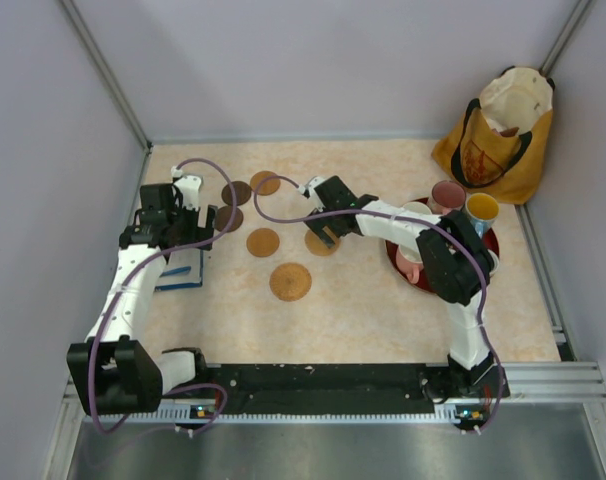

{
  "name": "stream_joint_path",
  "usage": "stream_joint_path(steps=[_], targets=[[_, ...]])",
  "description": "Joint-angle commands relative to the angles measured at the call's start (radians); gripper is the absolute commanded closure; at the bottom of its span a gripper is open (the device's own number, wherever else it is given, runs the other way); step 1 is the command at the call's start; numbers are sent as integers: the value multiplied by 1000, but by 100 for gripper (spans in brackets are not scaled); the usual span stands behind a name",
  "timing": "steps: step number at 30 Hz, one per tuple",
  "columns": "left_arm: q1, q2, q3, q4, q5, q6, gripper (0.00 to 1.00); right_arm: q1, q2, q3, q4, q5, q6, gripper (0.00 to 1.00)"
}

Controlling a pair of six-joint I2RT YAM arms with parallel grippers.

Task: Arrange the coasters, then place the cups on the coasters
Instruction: Move the coaster to the center of the board.

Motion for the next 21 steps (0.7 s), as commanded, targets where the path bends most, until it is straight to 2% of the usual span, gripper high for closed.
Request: stream_joint_path(steps=[1, 7, 21], targets=[[7, -14, -6, 30, 26, -14, 1, -3, -32, 37, 16, 25, 5, 2], [9, -17, -8, 29, 26, -14, 1, -5, -8, 50, 21, 60, 8, 2], [10, -16, -8, 30, 32, -14, 1, -5, -58, 46, 38, 14, 14, 2]])
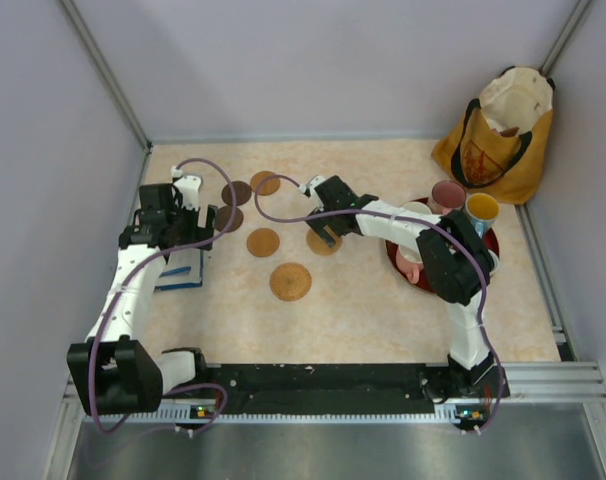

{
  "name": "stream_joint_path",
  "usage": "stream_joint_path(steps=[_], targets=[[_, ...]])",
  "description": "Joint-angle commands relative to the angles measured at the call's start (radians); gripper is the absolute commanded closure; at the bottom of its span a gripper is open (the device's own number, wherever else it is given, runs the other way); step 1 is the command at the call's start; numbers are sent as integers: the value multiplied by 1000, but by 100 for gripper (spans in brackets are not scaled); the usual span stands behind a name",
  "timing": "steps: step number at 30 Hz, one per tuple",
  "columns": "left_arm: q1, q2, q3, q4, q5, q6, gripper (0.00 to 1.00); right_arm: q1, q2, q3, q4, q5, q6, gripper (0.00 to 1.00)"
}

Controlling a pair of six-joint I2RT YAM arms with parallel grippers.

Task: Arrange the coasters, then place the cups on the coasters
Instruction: Move the coaster to the center of the board.

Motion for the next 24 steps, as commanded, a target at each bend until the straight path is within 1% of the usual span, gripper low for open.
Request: stream_joint_path(steps=[1, 5, 10, 13, 18, 22, 24], targets=[[7, -14, -8, 30, 13, -13, 1, -4, -74, 44, 32, -22, 8, 2], [7, -13, -5, 29, 17, -15, 1, -4, -167, 37, 39, -72, -20, 1], [9, -8, 1, 25, 23, -7, 1, -4, -353, -8, 32, -147, -95, 1], [7, 0, 13, 21, 36, 11, 1, -4, -468, -48, -6, -171, -155, 1], [-10, 44, 61, -5, 49, 27, 2, -4, -670, -198, -73, -175, -219, 1], [-59, 124, 118, -8, -11, 44, 2, -4, -847, -365, -83, -187, -262, 1], [-109, 171, 153, -10, -58, 50, 2, -8, -931, -449, -83, -209, -279, 1]])
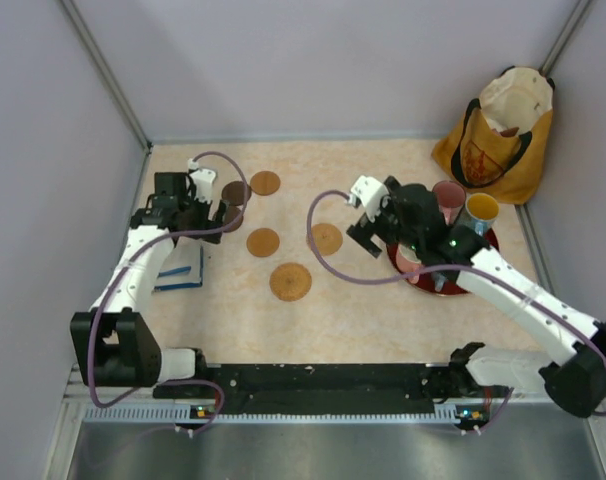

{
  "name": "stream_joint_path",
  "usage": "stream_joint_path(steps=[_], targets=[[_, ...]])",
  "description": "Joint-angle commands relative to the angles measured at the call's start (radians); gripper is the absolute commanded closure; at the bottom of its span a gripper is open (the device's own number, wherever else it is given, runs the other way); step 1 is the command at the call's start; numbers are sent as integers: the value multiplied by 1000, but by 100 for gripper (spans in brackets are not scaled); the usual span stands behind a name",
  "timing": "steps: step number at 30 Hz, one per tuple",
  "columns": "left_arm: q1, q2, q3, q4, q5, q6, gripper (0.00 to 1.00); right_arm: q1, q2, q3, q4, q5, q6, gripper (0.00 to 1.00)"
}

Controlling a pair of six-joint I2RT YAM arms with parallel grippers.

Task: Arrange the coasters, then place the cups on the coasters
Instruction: Move the coaster to the center of the board.

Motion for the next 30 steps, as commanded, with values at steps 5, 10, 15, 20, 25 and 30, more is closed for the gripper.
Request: stream_joint_path(steps=[5, 10, 15, 20, 25, 30], targets=[[-121, 210, 202, 12, -160, 15, 2, -23, -254, -272, -22, -100, -48, 1], [-172, 372, 354, 12, -290, 2, 2, -55, -259, -345, 58, -116, -51, 1], [-195, 544, 537, -24, -393, -15, 2, -57, -215, -351, 72, -115, -45, 1], [-219, 702, 705, -63, -491, -8, 2, -57, -216, -368, 95, -86, -53, 1], [-219, 761, 717, -107, -455, -37, 5, -57, -228, -385, 115, -74, -65, 1], [-216, 736, 614, -80, -452, -58, 5, -57, -216, -391, 126, -79, -70, 1]])
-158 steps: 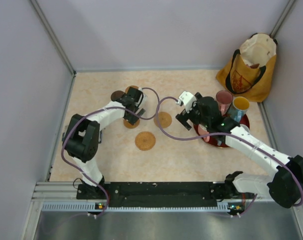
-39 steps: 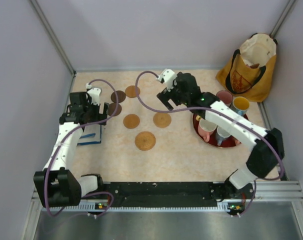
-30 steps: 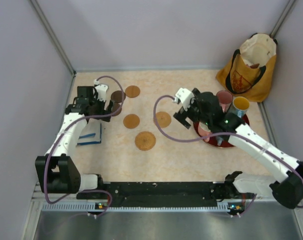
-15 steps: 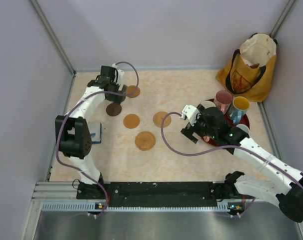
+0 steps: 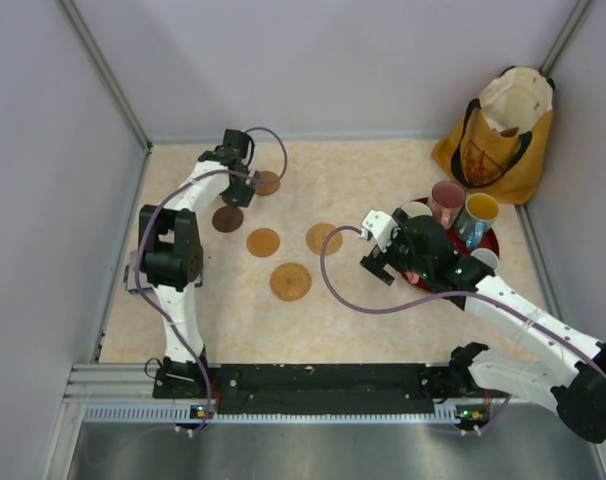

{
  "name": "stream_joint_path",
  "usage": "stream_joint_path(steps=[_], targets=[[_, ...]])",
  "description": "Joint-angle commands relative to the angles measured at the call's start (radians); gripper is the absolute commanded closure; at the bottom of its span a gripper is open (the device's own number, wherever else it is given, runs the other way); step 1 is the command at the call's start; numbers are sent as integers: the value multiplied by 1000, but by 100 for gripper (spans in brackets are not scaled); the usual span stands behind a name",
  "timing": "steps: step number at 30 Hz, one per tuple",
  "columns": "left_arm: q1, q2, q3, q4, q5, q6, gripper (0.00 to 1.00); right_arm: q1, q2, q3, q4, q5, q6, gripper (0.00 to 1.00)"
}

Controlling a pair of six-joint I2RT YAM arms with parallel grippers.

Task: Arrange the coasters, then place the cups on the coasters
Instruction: Move the coaster to the center of the board.

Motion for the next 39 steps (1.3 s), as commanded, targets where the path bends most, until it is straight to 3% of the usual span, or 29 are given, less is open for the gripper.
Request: stream_joint_path(steps=[1, 11, 24, 39], targets=[[3, -33, -73, 13, -26, -33, 5, -5, -4, -6, 54, 3, -14, 1], [15, -12, -159, 76, -177, 11, 5, -6, -9, -5, 54, 11, -8, 1], [-42, 51, -120, 63, -112, 54, 7, -6, -3, -3, 56, 26, -10, 1], [-169, 187, 115, -22, -137, 91, 7, -6, -1, -8, 60, 37, -19, 1]])
